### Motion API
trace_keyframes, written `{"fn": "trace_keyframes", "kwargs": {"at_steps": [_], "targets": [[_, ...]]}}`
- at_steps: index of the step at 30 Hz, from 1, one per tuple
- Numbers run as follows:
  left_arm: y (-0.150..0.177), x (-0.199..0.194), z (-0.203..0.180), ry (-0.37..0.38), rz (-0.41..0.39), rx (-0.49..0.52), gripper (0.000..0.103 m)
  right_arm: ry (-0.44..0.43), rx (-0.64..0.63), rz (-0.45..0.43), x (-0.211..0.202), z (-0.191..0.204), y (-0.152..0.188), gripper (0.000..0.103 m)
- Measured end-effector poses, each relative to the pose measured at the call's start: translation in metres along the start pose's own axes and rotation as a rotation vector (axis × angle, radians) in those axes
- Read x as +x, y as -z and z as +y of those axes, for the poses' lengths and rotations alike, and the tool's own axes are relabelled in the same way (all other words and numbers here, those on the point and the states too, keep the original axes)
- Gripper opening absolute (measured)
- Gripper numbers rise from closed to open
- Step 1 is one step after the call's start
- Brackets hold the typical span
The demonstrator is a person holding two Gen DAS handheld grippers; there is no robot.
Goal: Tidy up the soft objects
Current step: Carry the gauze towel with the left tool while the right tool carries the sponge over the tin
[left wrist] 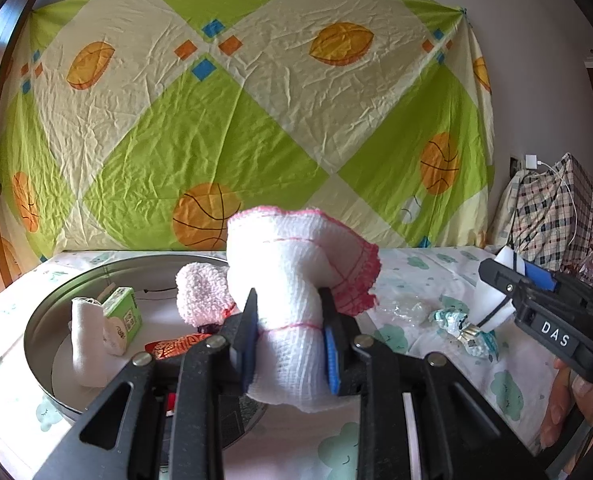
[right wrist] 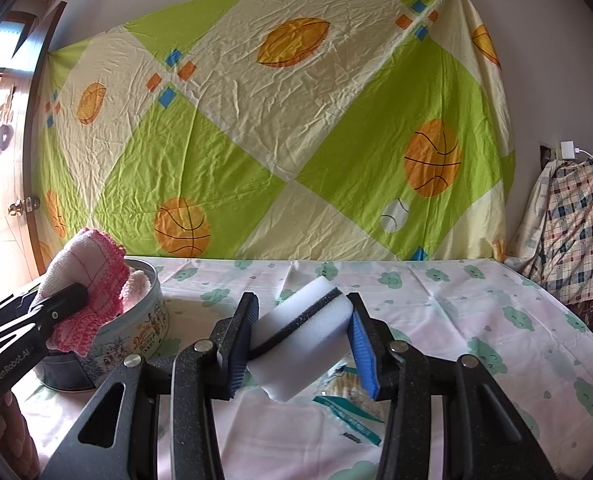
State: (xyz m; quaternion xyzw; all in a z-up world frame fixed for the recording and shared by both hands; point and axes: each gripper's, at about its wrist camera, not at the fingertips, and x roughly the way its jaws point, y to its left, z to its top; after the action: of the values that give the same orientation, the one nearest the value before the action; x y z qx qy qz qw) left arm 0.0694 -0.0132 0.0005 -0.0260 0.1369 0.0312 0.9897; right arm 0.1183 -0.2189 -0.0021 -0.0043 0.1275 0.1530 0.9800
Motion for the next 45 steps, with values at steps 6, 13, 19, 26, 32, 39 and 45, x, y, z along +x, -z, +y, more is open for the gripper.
{"fn": "trace_keyframes", "kwargs": {"at_steps": [6,13,19,26,32,39,45], "targets": [[0.001,-0.002,0.014,-0.017,0.006,-0.018,0.025,-0.038,-0.013,0.004,0.002,0.016,0.000,0.047],[0.001,-0.005,0.026,-0.032,0.002,-0.029,0.025,-0.079,-0.029,0.008,0.003,0.035,0.002,0.047],[0.002,-0.008,0.031,-0.039,-0.007,-0.028,0.025,-0.105,-0.040,0.007,0.005,0.047,0.003,0.047],[0.002,-0.010,0.040,-0.047,-0.011,-0.035,0.025,-0.138,-0.054,0.013,0.008,0.063,0.004,0.047],[0.001,-0.011,0.044,-0.053,-0.015,-0.039,0.025,-0.158,-0.066,0.012,0.009,0.075,0.004,0.047],[0.001,-0.012,0.051,-0.059,-0.017,-0.047,0.025,-0.181,-0.076,0.013,0.010,0.086,0.005,0.048],[0.002,-0.015,0.057,-0.066,-0.021,-0.056,0.025,-0.201,-0.085,0.009,0.009,0.096,0.005,0.048]]}}
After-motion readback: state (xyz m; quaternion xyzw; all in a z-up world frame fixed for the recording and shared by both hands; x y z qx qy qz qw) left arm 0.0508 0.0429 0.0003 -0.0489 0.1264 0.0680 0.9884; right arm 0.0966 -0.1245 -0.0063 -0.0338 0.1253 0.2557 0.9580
